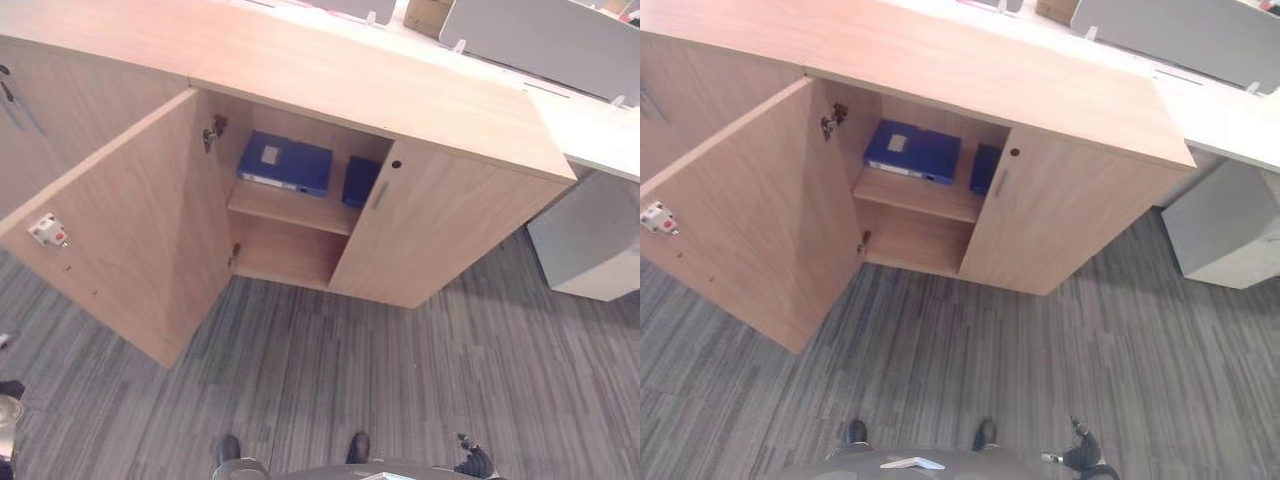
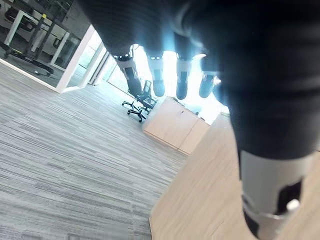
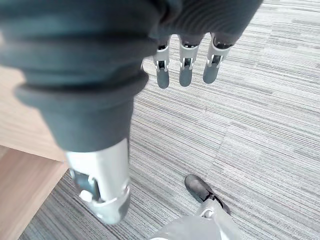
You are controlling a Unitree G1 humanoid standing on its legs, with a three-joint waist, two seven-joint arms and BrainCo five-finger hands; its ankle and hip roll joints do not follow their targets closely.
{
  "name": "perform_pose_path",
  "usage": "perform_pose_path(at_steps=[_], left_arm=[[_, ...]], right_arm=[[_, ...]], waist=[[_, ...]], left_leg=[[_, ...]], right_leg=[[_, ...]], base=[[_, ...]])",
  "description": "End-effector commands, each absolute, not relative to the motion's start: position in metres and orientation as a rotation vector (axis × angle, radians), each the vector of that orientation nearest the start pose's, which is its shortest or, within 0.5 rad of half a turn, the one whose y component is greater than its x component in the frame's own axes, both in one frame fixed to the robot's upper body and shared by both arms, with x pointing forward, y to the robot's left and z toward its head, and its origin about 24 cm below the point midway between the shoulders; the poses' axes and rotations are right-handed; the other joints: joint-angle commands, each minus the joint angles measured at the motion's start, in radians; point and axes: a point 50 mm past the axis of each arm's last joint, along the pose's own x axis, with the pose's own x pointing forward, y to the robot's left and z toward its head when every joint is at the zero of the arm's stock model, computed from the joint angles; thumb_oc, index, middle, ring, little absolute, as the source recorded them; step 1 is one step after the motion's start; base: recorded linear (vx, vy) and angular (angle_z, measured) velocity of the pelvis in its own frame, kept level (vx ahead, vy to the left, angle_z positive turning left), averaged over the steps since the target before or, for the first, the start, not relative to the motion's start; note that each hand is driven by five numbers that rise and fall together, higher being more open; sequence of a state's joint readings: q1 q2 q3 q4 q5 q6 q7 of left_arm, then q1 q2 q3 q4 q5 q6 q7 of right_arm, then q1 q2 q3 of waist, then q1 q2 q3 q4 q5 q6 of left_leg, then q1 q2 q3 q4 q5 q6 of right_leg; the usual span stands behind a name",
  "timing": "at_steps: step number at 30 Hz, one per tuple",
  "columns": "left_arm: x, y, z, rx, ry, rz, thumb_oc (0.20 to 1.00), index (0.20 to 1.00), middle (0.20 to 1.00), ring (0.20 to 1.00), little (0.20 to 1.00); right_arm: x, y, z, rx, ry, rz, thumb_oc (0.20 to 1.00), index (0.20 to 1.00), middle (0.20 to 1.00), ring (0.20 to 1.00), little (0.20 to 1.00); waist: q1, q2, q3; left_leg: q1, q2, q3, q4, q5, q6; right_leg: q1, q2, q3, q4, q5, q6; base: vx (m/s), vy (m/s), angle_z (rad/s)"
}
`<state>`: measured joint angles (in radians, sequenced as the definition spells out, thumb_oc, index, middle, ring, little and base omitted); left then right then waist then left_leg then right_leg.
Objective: Put the empty folder in the office cabinet
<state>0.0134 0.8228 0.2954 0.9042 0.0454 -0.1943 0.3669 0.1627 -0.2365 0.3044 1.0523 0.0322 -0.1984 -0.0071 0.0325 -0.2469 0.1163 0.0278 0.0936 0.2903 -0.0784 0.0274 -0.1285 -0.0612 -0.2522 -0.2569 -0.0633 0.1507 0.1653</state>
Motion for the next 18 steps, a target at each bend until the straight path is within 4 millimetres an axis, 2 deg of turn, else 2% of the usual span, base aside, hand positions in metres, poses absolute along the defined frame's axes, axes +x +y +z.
perform_pose_path(at_steps=[1,2,4,7,13,15,17,18], left_arm=[[0.151,0.459,0.055,0.885,0.413,0.851,1.0,1.0,1.0,1.0,1.0],[0.162,0.455,0.056,0.871,0.397,0.8,1.0,1.0,1.0,1.0,1.0],[0.181,0.465,0.08,0.849,0.371,0.77,1.0,1.0,1.0,1.0,1.0],[0.186,0.465,0.084,0.827,0.365,0.748,1.0,1.0,1.0,1.0,1.0],[0.2,0.444,0.068,0.761,0.339,0.619,1.0,1.0,1.0,1.0,1.0],[0.211,0.426,0.055,0.72,0.329,0.547,1.0,1.0,1.0,1.0,1.0],[0.215,0.419,0.05,0.704,0.325,0.522,1.0,1.0,1.0,1.0,1.0],[0.221,0.407,0.043,0.679,0.314,0.481,1.0,1.0,1.0,1.0,1.0]], right_arm=[[0.098,-0.219,-0.148,-0.298,0.951,0.095,1.0,1.0,1.0,1.0,1.0],[0.098,-0.218,-0.148,-0.286,0.946,0.096,1.0,1.0,1.0,1.0,1.0],[0.098,-0.218,-0.148,-0.276,0.95,0.115,1.0,1.0,1.0,1.0,1.0],[0.096,-0.216,-0.148,-0.285,0.951,0.137,1.0,1.0,1.0,1.0,1.0],[0.09,-0.214,-0.149,-0.273,0.966,0.149,1.0,1.0,1.0,1.0,1.0],[0.086,-0.217,-0.15,-0.279,0.983,0.142,1.0,1.0,1.0,1.0,1.0],[0.085,-0.218,-0.151,-0.283,0.986,0.142,1.0,1.0,1.0,1.0,1.0],[0.083,-0.218,-0.151,-0.285,0.995,0.14,1.0,1.0,1.0,1.0,1.0]], waist=[[0.012,0.045,0.004],[0.002,0.033,0.011],[-0.028,0.023,0.017],[-0.051,0.014,0.01],[-0.081,0.009,-0.008],[-0.097,0.014,-0.022],[-0.102,0.017,-0.026],[-0.105,0.025,-0.027]], left_leg=[[-0.004,-0.013,-0.039,-0.007,-0.044,0.054],[-0.002,-0.014,-0.033,-0.006,-0.046,0.056],[0.015,-0.011,-0.008,-0.008,-0.054,0.058],[0.03,-0.009,0.017,-0.009,-0.059,0.059],[0.079,-0.008,0.058,-0.009,-0.079,0.058],[0.096,-0.014,0.067,-0.009,-0.088,0.059],[0.101,-0.015,0.07,-0.009,-0.091,0.059],[0.113,-0.012,0.072,-0.009,-0.098,0.06]], right_leg=[[-0.024,-0.07,0.033,0.012,0.1,0.09],[-0.032,-0.07,0.042,0.016,0.115,0.094],[-0.041,-0.062,0.069,0.02,0.137,0.096],[-0.053,-0.055,0.09,0.024,0.148,0.096],[-0.054,-0.052,0.121,0.026,0.163,0.096],[-0.05,-0.054,0.129,0.023,0.159,0.096],[-0.049,-0.054,0.131,0.023,0.157,0.096],[-0.041,-0.05,0.131,0.023,0.152,0.096]], base=[[-0.03,0.058,-0.16],[-0.03,0.044,-0.06],[-0.02,0.051,-0.03],[0.03,0.023,-0.43],[0.05,0.018,-0.26],[0.07,0.03,-0.19],[0.04,0.009,-0.03],[0.06,0.014,0.01]])
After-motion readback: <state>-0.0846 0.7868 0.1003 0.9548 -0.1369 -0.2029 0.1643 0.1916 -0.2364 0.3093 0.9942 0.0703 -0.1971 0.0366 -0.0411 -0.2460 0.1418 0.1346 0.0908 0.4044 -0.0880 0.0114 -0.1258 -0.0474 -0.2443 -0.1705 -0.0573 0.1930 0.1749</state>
